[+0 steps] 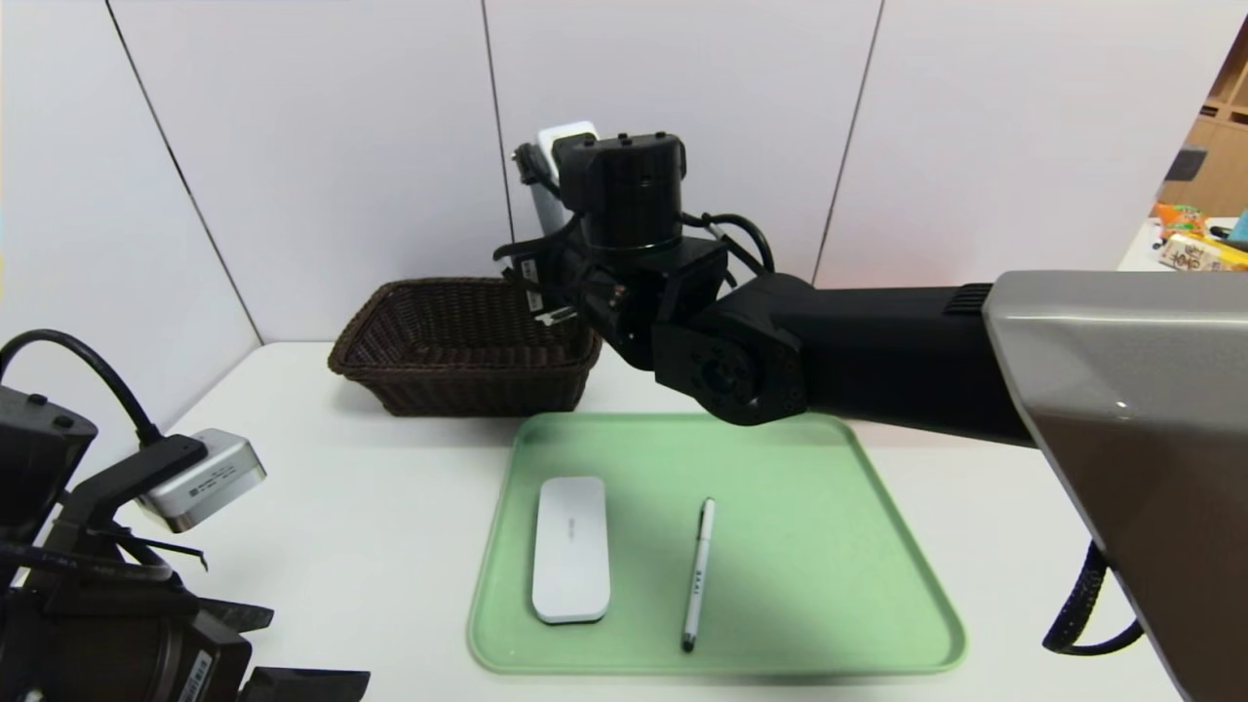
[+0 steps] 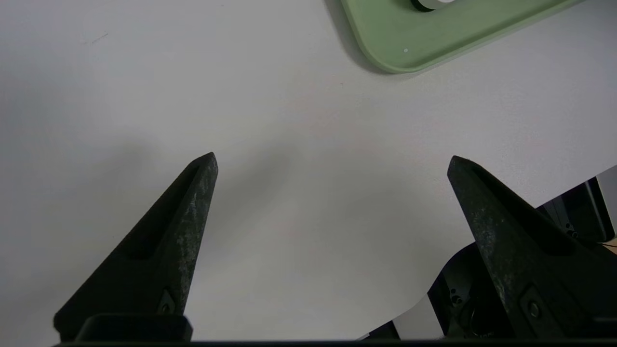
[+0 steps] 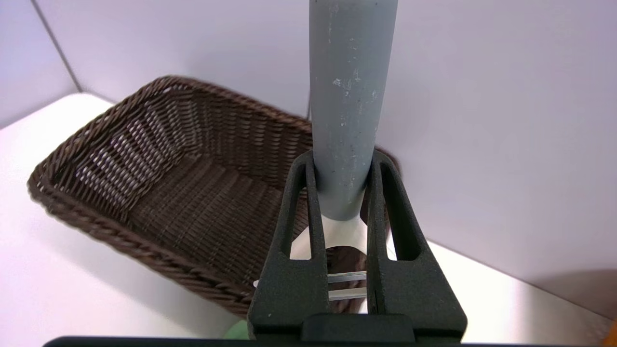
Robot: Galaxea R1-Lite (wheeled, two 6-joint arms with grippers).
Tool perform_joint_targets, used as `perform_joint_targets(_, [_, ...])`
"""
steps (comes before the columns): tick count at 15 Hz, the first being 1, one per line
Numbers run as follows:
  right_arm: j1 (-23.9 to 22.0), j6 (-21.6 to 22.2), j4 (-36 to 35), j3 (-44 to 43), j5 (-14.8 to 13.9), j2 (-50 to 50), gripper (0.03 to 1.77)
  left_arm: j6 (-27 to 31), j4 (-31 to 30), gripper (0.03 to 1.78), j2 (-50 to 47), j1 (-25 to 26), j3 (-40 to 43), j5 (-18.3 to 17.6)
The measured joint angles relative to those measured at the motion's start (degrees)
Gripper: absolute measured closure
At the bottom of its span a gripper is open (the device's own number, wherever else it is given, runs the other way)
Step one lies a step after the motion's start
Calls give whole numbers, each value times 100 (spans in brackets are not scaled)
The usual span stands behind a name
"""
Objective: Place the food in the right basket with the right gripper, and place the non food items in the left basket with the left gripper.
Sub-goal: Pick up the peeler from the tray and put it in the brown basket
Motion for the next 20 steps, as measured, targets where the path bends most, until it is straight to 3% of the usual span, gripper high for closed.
perform_joint_targets(12, [27, -74, -549, -24, 697, 407, 155, -6, -6, 12, -46, 0, 38, -2])
perform_joint_targets(15, [-88, -418, -1047, -27, 818, 503, 155, 0, -6, 12, -51, 0, 39, -2])
perform_joint_targets(20, [-140, -634, -1425, -20, 846, 747, 155, 2, -138, 12, -22, 0, 41, -9])
